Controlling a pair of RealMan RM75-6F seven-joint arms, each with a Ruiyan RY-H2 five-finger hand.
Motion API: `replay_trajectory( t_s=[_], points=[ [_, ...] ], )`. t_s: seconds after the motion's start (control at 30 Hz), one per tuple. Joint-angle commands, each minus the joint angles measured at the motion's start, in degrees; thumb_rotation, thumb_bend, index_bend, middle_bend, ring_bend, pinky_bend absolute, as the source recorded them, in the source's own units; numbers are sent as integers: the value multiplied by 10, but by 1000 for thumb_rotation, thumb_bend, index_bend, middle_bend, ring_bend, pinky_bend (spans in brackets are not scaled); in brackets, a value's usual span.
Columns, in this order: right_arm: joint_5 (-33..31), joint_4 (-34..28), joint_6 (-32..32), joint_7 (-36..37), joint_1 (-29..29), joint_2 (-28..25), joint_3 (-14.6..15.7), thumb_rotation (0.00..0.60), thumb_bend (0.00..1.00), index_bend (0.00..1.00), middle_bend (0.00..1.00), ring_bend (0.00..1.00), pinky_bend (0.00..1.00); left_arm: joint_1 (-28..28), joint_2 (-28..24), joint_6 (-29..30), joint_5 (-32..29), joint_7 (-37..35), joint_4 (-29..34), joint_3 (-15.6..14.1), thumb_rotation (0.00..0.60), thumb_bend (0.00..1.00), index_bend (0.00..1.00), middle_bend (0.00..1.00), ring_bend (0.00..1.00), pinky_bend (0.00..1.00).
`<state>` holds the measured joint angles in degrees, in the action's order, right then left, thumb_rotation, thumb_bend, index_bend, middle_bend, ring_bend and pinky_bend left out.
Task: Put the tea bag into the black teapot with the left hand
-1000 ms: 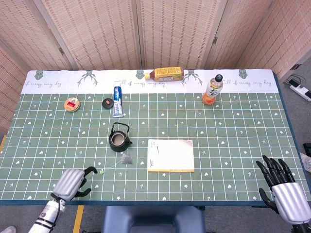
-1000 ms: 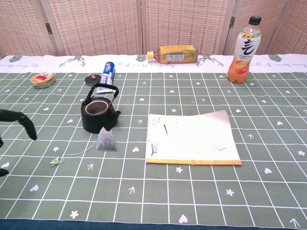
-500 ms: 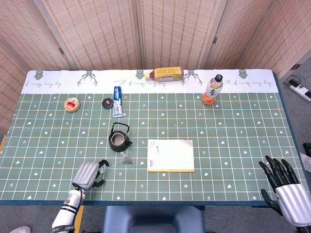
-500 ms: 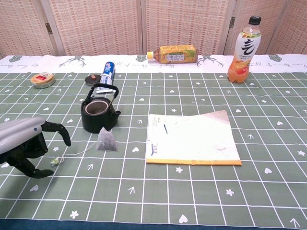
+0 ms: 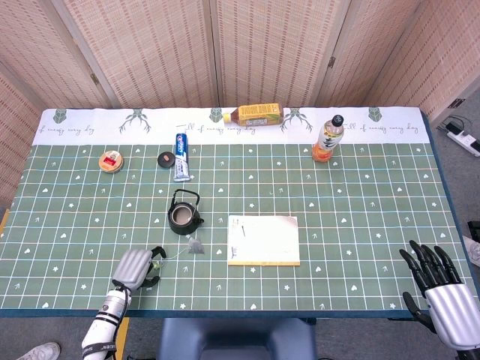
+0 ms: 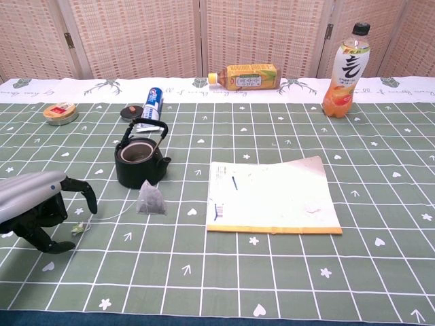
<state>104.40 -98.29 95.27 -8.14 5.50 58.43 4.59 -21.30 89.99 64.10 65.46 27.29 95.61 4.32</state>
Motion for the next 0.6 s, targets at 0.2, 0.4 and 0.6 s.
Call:
replay_trajectory(
  t_s=[0.2,0.4,0.6],
  points=[
    [-1,0,-1,0,0,0,0,600,419,0,0,0,0,-7,4,-8,-8,-12,-18,-4,600,304,424,1000,1000,1000],
    [-2,0,-1,-1,0,0,-1,600,419,0,0,0,0,-12,3,-13,-14,-18,-26,-7,600,340,442,1000,1000,1000],
    [-1,0,0,1,0,0,-1,600,419,0,0,0,0,-16,5,-17,-21,-18,-32,-11,600,342,444,1000,1000,1000]
  ],
)
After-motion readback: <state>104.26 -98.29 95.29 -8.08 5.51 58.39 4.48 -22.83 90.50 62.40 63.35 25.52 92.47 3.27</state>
